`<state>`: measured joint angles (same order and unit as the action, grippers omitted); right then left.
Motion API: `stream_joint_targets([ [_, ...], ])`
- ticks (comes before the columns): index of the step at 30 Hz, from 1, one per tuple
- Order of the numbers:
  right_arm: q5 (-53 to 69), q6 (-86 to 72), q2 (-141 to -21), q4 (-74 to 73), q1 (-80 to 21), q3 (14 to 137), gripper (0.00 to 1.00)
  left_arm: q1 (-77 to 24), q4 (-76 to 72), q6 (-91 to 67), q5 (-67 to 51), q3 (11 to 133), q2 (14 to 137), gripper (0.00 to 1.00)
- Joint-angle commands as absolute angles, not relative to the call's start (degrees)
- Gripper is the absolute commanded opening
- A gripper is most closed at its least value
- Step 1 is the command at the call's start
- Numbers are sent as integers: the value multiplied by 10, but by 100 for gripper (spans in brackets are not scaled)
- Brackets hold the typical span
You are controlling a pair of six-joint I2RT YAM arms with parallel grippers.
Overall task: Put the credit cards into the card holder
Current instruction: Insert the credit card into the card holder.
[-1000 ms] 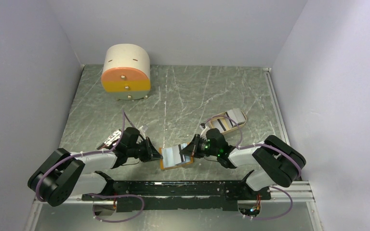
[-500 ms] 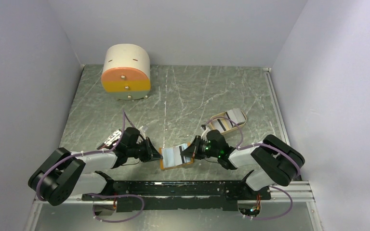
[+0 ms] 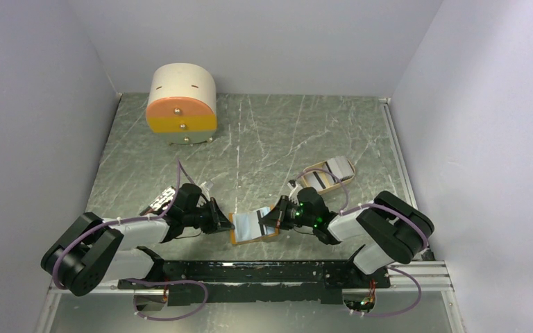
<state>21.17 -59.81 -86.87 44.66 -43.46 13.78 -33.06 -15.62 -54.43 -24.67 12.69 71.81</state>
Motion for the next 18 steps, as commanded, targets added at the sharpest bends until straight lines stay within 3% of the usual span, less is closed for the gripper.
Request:
stream_joint_targets([
  [1, 191, -598, -855, 455, -432, 126, 0, -332, -172, -543, -250, 125, 716, 9],
  [18, 161, -596, -851, 455, -429, 131, 0, -332, -165, -539, -250, 129, 719, 9],
])
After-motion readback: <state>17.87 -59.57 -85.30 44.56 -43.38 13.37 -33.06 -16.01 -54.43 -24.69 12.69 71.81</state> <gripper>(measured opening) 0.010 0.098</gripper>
